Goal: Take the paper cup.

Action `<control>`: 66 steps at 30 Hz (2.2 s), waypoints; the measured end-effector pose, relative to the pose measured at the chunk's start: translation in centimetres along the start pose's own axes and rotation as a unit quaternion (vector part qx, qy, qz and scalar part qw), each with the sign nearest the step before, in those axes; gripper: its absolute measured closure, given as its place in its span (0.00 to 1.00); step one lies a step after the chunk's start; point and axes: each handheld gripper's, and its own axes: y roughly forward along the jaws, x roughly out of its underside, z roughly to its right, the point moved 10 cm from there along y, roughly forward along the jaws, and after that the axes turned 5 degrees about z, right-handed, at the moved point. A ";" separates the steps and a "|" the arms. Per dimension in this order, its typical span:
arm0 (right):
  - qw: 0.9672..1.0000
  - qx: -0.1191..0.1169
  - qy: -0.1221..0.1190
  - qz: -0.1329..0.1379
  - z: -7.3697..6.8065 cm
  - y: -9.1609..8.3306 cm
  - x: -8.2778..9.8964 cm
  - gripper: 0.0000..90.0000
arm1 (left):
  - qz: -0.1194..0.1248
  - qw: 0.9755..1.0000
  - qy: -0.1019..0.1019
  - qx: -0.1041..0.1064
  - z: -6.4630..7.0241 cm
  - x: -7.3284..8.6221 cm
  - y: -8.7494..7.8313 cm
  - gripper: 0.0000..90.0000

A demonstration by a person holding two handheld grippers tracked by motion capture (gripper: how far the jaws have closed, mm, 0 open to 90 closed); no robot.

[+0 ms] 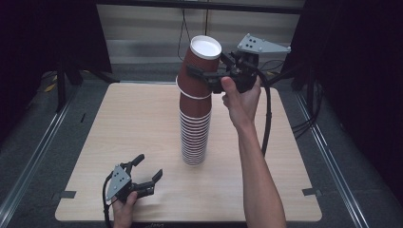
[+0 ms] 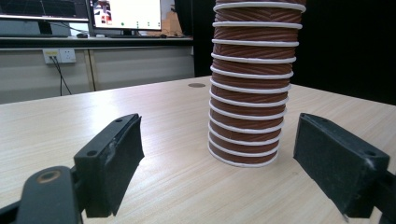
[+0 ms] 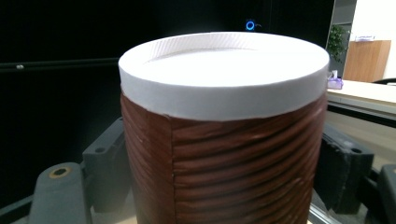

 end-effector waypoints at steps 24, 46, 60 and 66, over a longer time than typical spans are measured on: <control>0.998 -0.001 0.016 0.054 0.4 -2.7 -1.9 0.22 | -0.002 1.000 0.003 -0.003 0.0 0.0 0.0 0.17; 0.997 0.037 0.007 0.063 1.6 -7.9 -2.0 0.22 | -0.009 1.000 0.007 -0.003 0.0 0.1 0.2 0.17; 0.997 0.070 0.021 0.028 3.0 -11.6 2.1 0.22 | -0.028 0.999 -0.004 0.019 0.6 0.0 0.7 0.17; 0.997 0.074 0.033 0.004 2.8 -12.5 5.7 0.22 | -0.039 0.998 -0.008 0.044 1.5 -1.2 1.3 0.17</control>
